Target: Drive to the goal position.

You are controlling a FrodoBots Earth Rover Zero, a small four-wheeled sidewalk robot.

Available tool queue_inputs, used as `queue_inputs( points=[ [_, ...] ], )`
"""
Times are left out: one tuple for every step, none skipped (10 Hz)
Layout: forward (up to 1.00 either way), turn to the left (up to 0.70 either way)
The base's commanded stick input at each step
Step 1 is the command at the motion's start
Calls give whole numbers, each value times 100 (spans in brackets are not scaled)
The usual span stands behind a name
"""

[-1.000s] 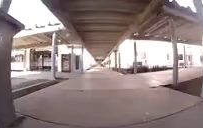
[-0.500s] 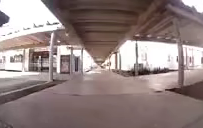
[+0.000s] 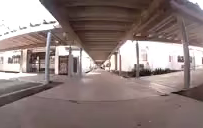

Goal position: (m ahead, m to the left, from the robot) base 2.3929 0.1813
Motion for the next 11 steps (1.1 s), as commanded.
queue_inputs(
  points=[
    [70, 0],
    [70, 0],
    [70, 0],
    [70, 0],
    [70, 0],
    [70, 0],
    [70, 0],
    [70, 0],
    [70, 0],
    [70, 0],
    [70, 0]
  ],
)
